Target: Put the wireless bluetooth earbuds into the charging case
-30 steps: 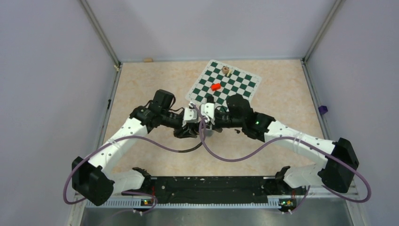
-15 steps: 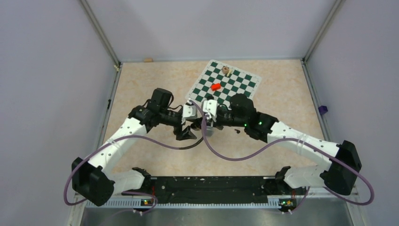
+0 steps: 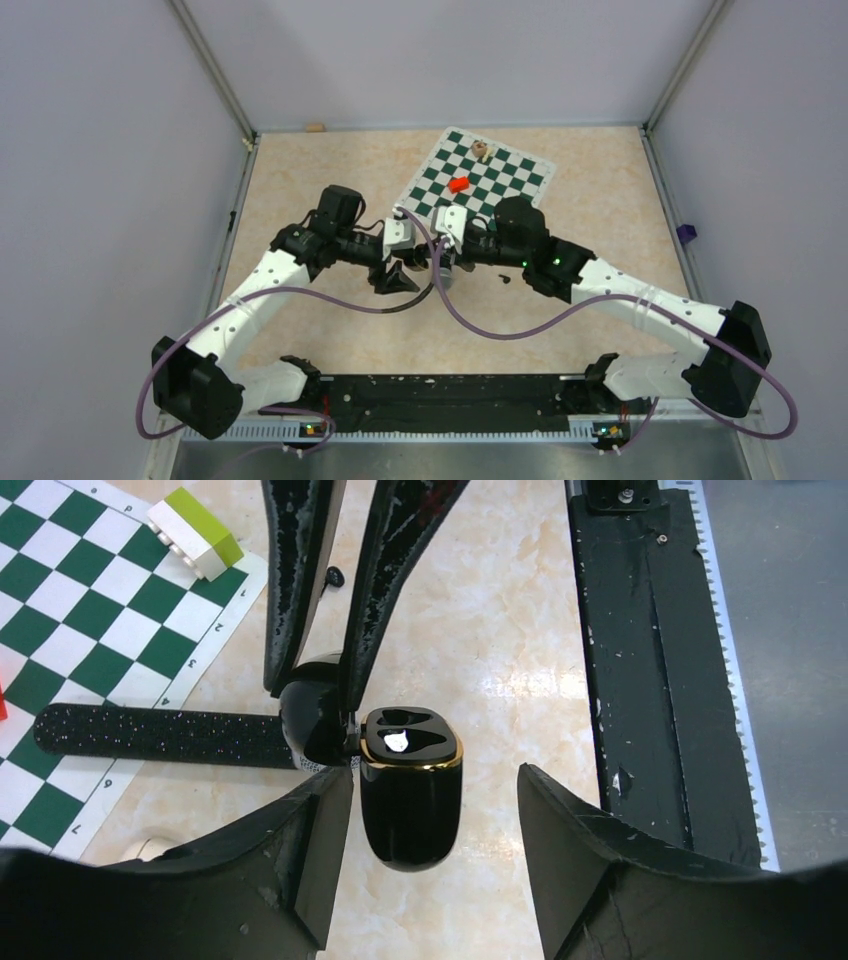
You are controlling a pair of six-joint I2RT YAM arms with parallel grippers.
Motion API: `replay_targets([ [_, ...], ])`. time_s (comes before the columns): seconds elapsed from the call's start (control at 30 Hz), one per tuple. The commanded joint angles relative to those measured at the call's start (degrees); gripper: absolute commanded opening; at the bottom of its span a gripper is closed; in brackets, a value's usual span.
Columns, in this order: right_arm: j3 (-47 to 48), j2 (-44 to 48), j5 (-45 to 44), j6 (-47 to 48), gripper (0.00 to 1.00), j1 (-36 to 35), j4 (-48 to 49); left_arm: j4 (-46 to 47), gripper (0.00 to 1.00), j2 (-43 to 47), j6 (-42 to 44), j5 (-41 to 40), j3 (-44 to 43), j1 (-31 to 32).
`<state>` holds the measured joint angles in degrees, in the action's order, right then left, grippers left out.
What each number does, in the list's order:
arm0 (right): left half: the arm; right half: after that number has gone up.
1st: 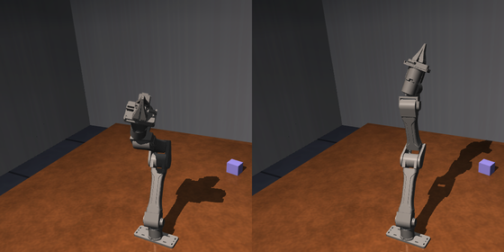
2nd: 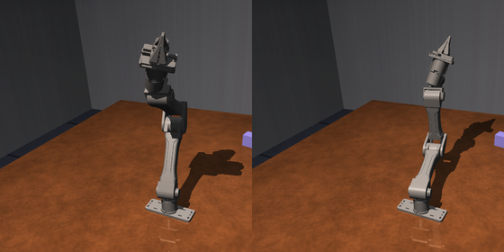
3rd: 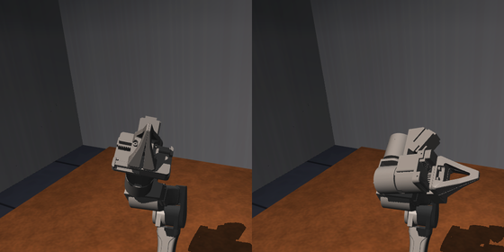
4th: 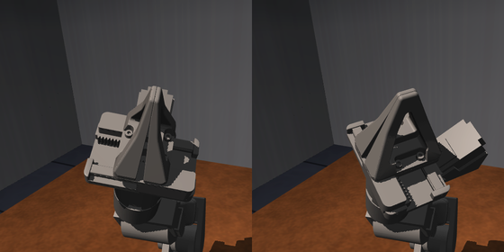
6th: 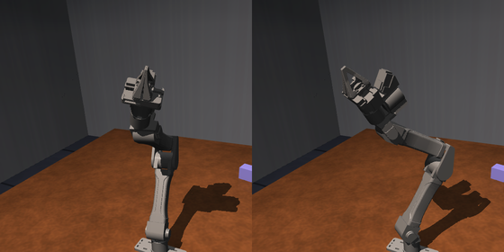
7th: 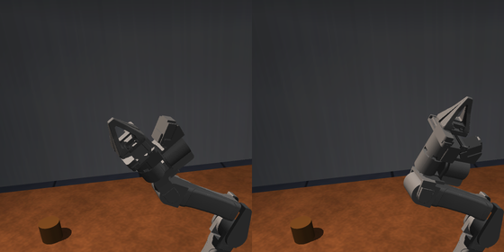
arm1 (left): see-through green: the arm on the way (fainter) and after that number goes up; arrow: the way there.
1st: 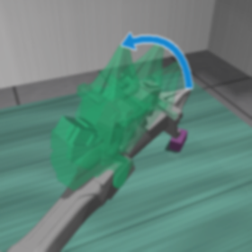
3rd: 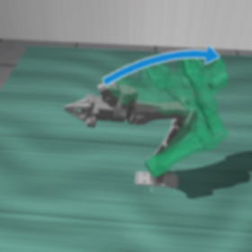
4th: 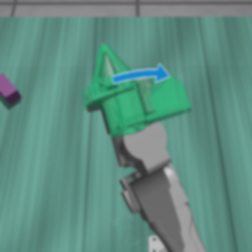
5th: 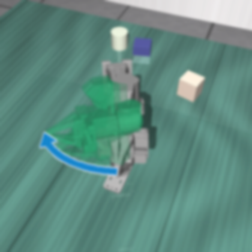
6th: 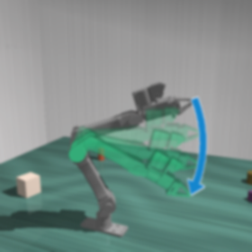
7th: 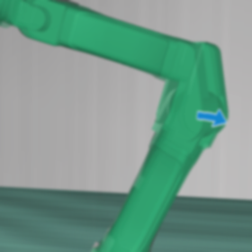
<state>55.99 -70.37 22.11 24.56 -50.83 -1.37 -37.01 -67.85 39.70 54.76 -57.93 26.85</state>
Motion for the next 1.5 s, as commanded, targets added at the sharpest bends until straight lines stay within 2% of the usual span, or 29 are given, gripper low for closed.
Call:
replay_targets([
  [0.0, 0.6, 0.2, -0.1, -1.1, 0.00, 0.4, 3.3, 1.5, 0.65, 1.6, -0.4, 3.7, -0.4, -0.3],
  [0.2, 0.6, -0.6, 0.0, -1.0, 0.00, 0.4, 3.4, 1.5, 0.53, 1.7, -0.5, 4.5, -0.5, -0.4],
  [0.33, 0.6, -0.8, 0.2, -1.0, 0.00, 0.4, 3.4, 1.6, 0.59, 1.8, -0.4, 4.2, -0.3, -0.3],
  [0.4, 0.7, -0.8, 0.3, -1.0, 0.00, 0.3, 3.4, 1.8, 0.56, 1.7, -0.4, 4.0, -0.3, -0.3],
  [0.5, 0.7, -0.8, 0.4, -1.0, 0.00, 0.4, 3.4, 1.9, 0.37, 1.5, -0.5, 3.9, -0.3, -0.4],
  [0.6, 0.6, -0.6, 0.3, -1.0, 0.00, 0.4, 3.3, 2.0, 0.06, 1.4, -0.5, 3.6, -0.3, -0.3],
  [0.63, 0.7, -0.5, 0.3, -1.0, 0.00, 0.4, 3.3, 2.1, 0.00, 1.3, -0.6, 3.5, -0.3, -0.4],
  [0.73, 0.7, -0.3, 0.1, -0.9, 0.00, 0.3, 3.1, 2.3, 0.00, 1.4, -0.8, 3.2, -0.2, -0.4],
  [0.77, 0.7, -0.2, 0.1, -0.8, 0.00, 0.4, 3.2, 2.3, 0.07, 1.4, -0.8, 3.0, -0.2, -0.4],
  [0.93, 0.8, 0.6, -0.6, -0.6, 0.00, 0.3, 3.1, 3.6, 0.82, 1.3, -1.8, 1.0, 0.6, -0.3],
  [1.0, 0.8, 0.9, -0.8, -0.3, 0.00, 0.4, 3.0, 3.8, 0.90, 1.4, -1.8, 0.7, 0.8, -0.3],
  [1.03, 0.8, 1.1, -0.8, -0.4, 0.00, 0.5, 3.0, 3.8, 0.91, 1.4, -1.9, 0.7, 0.8, -0.4],
  [1.1, 0.8, 1.1, -0.8, -0.4, 0.00, 0.4, 2.9, 4.1, 0.85, 1.4, -2.2, 0.6, 0.6, -0.4],
  [1.2, 0.8, 1.0, -0.4, -0.4, 0.00, 0.4, 2.8, 4.2, 0.64, 1.0, -2.7, 0.6, 0.1, -0.4],
  [1.37, 0.9, 0.9, 0.2, -0.5, 0.00, 0.5, 2.6, 4.6, 0.58, 0.6, -3.6, 0.7, -0.3, -0.4],
  [1.47, 1.0, 0.8, 0.4, -0.5, 0.00, 0.4, 2.5, 4.7, 0.47, 0.5, -3.7, 0.8, -0.3, -0.3],
])
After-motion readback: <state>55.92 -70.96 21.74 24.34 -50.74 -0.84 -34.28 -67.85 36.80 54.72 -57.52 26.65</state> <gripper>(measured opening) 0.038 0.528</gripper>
